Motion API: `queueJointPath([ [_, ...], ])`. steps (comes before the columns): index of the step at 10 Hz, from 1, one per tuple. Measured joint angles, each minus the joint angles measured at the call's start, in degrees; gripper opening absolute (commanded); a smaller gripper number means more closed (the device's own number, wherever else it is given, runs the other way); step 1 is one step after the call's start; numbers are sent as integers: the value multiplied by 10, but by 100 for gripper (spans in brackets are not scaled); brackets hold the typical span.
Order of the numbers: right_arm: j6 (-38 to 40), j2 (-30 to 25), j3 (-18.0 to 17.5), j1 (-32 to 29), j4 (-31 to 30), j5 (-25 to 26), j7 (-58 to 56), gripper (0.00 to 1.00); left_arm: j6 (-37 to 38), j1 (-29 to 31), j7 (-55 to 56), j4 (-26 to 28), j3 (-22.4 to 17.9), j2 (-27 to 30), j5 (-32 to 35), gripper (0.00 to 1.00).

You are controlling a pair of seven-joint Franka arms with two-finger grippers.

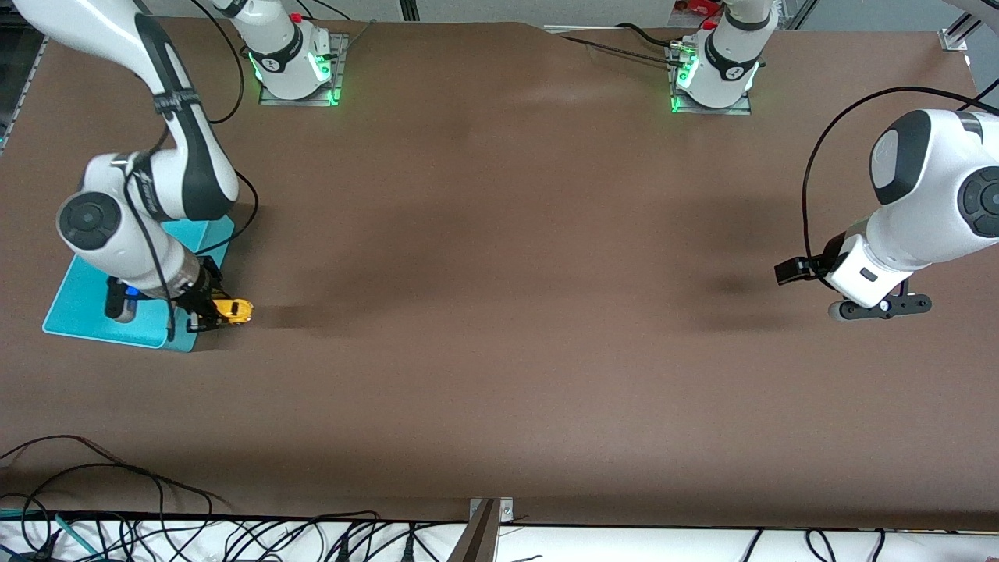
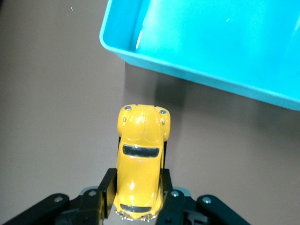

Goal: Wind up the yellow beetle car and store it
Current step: 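Lift the car with the right gripper and lower it into the box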

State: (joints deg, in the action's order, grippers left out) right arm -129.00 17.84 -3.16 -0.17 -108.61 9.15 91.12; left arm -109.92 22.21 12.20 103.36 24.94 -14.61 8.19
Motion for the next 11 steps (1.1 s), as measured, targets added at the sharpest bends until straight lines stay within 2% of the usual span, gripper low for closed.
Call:
queueJointPath([
  [3, 76, -45, 2, -33, -3, 0, -13, 0, 0, 0, 0, 0, 0, 0, 0, 100],
  [5, 108, -55, 3, -80, -18, 0, -90, 0, 0, 0, 0, 0, 0, 0, 0, 100],
  [8, 112, -65, 5, -151, -65, 1, -195, 0, 0, 0, 0, 0, 0, 0, 0, 100],
  [11, 72, -63, 5, -173, -121, 8, -216, 0, 0, 0, 0, 0, 0, 0, 0, 100],
])
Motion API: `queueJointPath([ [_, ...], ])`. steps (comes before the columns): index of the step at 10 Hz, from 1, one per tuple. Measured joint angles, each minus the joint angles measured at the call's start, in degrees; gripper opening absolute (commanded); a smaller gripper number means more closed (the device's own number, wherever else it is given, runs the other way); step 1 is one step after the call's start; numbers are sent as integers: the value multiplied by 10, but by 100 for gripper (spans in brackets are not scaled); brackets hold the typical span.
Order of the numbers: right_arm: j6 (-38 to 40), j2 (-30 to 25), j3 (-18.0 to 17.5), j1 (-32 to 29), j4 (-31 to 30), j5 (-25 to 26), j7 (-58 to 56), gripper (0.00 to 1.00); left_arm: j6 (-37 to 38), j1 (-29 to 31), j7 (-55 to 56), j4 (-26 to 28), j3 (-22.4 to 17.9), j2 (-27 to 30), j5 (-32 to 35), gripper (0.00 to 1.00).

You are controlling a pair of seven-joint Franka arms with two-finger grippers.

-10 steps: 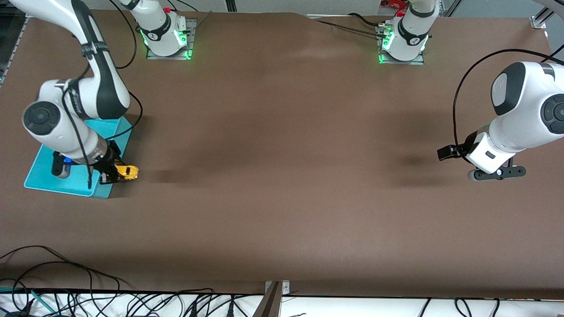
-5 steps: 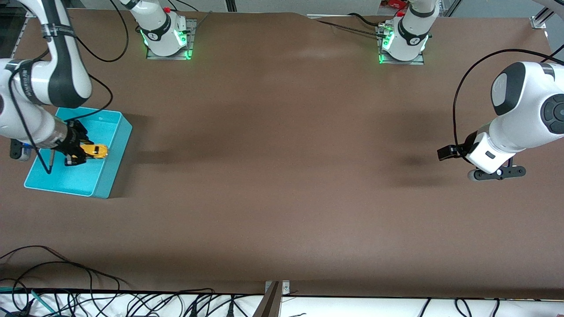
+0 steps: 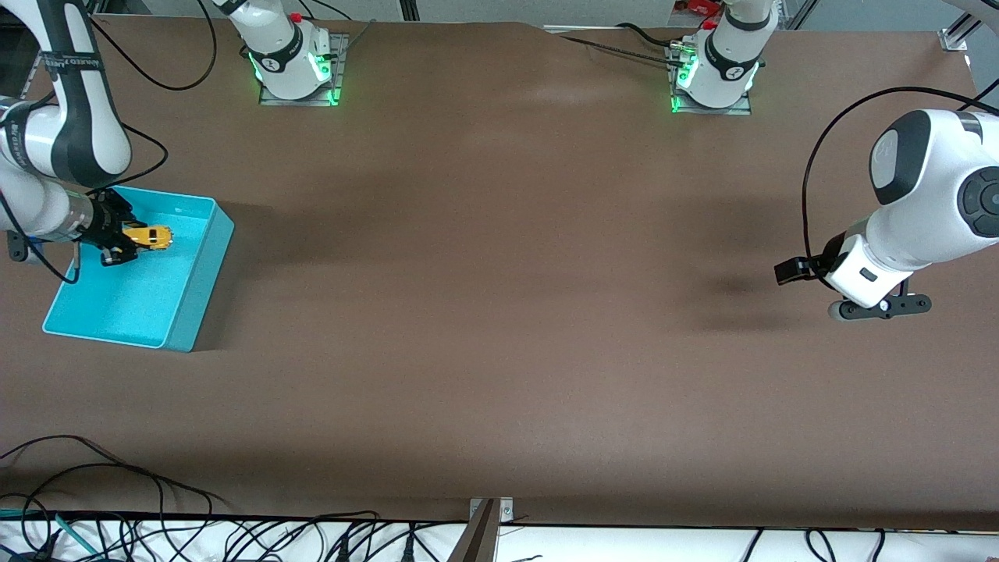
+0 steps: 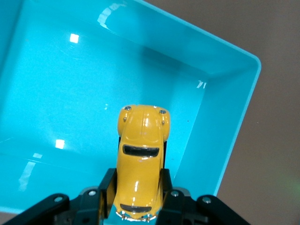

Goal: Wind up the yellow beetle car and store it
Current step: 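Lift the car with the right gripper and lower it into the box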

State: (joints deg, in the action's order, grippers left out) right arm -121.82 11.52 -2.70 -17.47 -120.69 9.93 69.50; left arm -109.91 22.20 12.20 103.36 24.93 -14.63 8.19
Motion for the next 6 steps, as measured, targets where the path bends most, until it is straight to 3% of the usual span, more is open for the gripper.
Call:
queueJointPath([
  [2, -40, 15, 0, -7, -32, 19, 0, 0, 0, 0, 0, 0, 0, 0, 0, 100],
  [6, -66, 57, 0, -40, -38, 43, -7, 0, 0, 0, 0, 0, 0, 0, 0, 100],
])
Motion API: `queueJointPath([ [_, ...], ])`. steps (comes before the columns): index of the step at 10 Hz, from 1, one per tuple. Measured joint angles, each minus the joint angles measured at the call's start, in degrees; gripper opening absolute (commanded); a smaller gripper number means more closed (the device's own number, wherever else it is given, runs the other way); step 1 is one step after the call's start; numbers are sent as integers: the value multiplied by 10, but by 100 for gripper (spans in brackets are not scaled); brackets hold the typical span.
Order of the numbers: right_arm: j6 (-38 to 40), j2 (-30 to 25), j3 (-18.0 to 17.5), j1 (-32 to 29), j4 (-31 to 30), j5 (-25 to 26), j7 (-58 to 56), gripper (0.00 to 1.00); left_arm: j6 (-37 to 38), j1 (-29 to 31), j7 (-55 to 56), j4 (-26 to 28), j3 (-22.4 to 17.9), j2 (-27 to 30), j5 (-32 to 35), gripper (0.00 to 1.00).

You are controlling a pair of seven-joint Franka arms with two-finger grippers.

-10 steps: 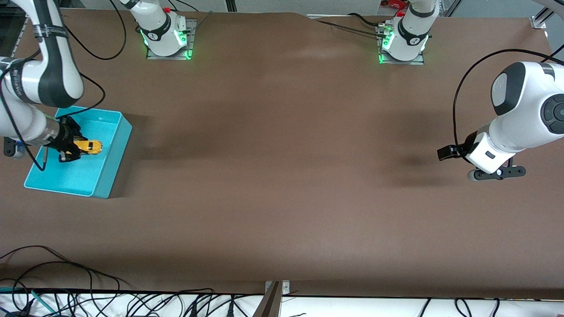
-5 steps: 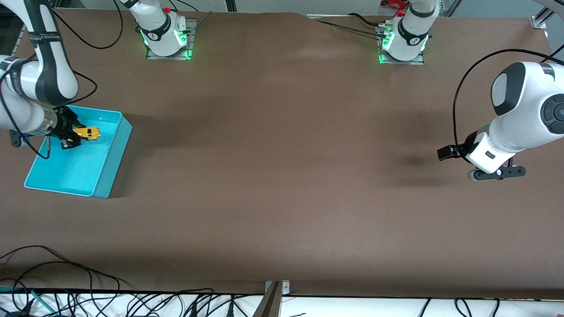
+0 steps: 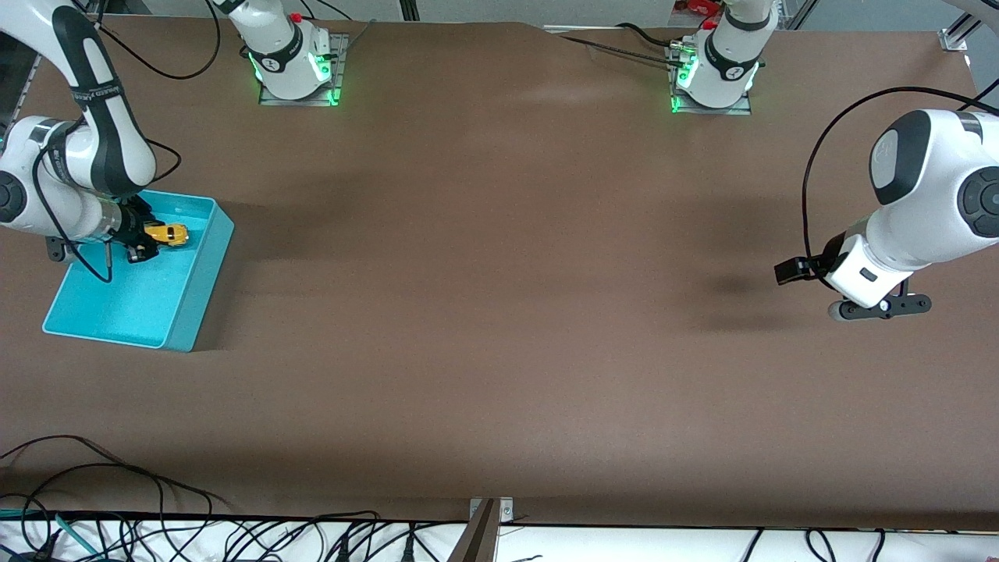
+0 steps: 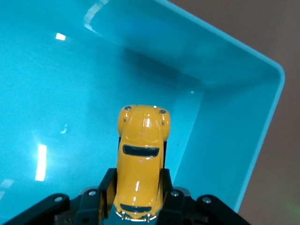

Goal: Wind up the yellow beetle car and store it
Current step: 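Lift the car with the right gripper and lower it into the box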

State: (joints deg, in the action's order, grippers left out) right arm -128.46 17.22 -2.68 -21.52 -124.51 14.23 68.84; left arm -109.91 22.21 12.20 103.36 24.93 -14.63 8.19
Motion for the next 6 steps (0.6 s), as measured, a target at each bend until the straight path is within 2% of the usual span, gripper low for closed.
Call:
queueJointPath([
  [2, -8, 20, 0, -8, 0, 8, -3, 37, 0, 0, 0, 0, 0, 0, 0, 100],
  [3, -9, 33, -1, -8, 0, 9, -3, 44, 0, 0, 0, 0, 0, 0, 0, 100],
  [4, -11, 42, -1, -8, 0, 10, -3, 63, 0, 0, 0, 0, 0, 0, 0, 100],
  [5, -7, 42, -3, -8, 0, 12, -3, 100, 0, 0, 0, 0, 0, 0, 0, 100],
  [6, 4, 42, -5, -8, 0, 12, -3, 100, 0, 0, 0, 0, 0, 0, 0, 100],
])
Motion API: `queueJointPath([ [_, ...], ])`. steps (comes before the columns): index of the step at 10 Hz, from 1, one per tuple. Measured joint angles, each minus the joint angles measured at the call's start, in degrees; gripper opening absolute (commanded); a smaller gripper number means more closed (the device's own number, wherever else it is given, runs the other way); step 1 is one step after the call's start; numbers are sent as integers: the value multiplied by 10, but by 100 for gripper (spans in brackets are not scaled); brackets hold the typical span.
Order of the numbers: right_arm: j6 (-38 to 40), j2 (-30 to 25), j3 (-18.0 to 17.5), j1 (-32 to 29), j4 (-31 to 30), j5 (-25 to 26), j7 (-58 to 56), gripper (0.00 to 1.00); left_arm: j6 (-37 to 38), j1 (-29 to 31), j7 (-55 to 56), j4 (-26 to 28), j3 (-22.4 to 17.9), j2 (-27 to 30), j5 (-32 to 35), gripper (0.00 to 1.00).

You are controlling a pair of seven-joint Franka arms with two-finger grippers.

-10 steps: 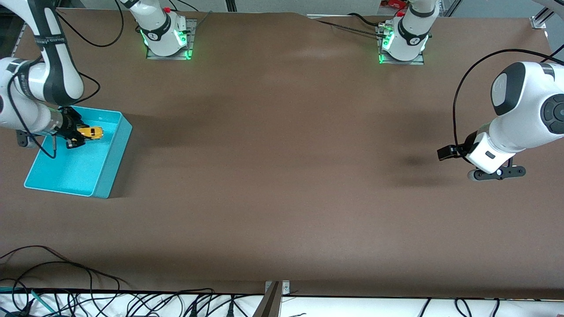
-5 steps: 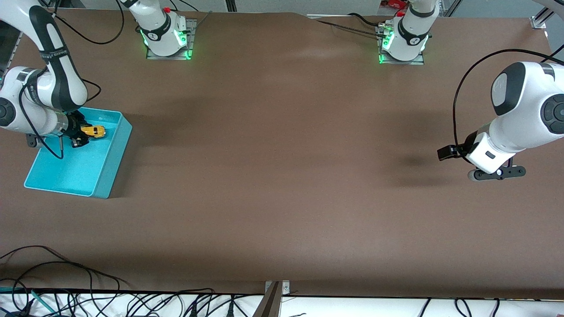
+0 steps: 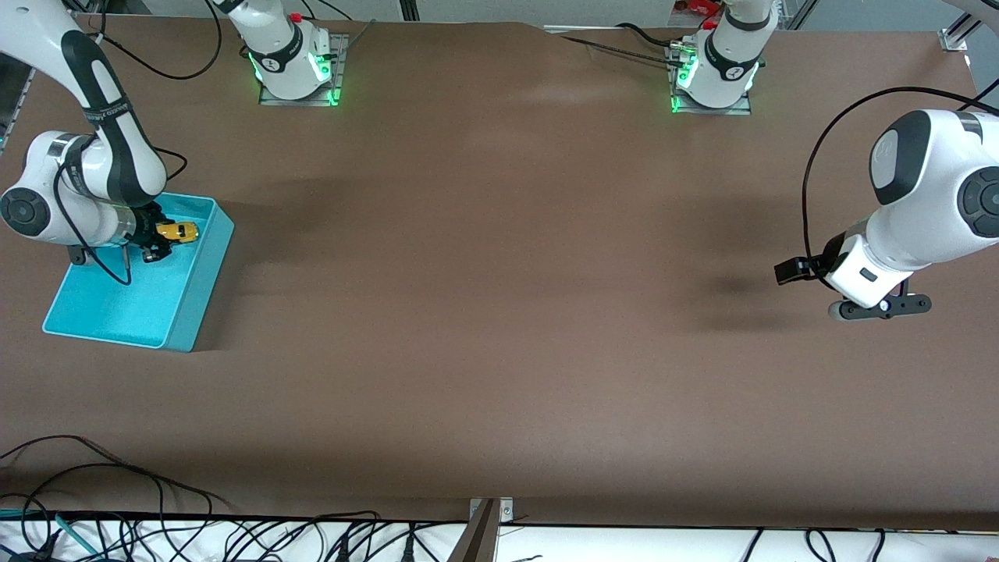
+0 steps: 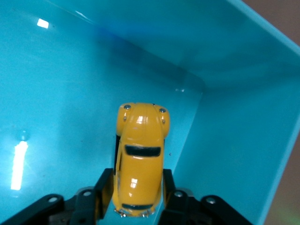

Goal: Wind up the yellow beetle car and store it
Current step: 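Lift the car with the right gripper and lower it into the box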

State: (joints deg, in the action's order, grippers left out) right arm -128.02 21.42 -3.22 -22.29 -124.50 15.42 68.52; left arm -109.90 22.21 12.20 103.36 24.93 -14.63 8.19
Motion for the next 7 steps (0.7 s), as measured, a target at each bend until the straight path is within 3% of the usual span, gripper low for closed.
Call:
queueJointPath([
  [7, 75, -46, -45, 1, 3, 1, 1, 100, 0, 0, 0, 0, 0, 0, 0, 100],
])
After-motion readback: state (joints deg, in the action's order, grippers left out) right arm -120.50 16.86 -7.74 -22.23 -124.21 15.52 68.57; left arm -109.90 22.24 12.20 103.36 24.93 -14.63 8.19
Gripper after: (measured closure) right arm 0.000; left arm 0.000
